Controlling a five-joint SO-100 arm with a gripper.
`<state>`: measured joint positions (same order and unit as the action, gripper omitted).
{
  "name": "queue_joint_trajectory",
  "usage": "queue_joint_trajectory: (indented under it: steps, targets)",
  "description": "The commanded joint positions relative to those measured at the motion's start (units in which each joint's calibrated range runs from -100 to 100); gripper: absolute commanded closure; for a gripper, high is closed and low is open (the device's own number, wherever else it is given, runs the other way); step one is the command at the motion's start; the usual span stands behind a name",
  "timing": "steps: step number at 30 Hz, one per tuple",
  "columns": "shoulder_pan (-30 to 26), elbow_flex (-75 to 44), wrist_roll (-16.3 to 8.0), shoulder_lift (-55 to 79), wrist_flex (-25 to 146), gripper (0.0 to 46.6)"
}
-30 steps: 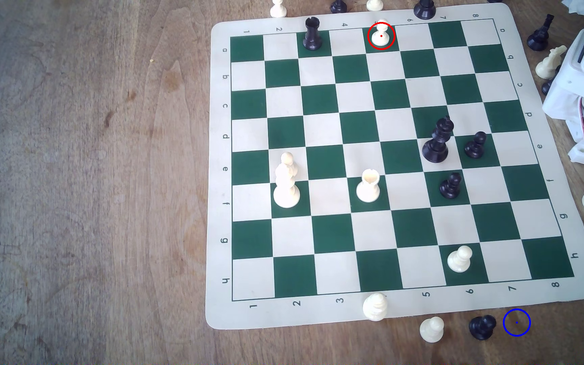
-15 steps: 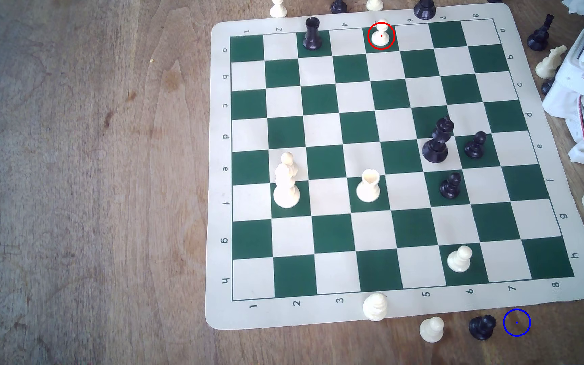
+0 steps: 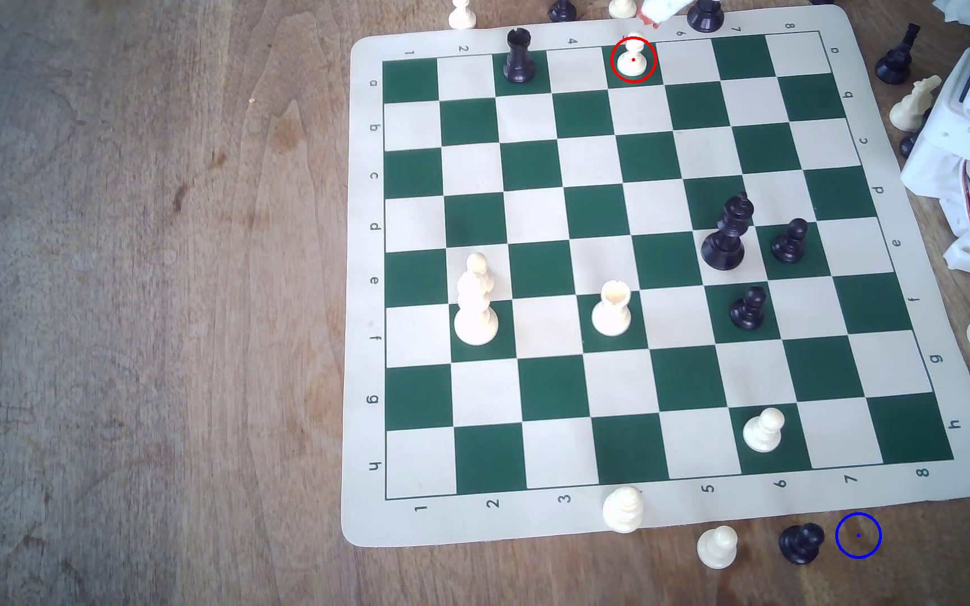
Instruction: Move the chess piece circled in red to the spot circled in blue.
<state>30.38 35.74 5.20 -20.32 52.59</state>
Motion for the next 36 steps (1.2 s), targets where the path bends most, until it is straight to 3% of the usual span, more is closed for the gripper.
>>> queue_joint_trajectory:
  steps: [1,36]
  targets:
    - [-0.62,-2.29,0.24,0.96,-3.45,35.1]
    - [0.24,5.24,1.51,9.54,-13.11,35.3]
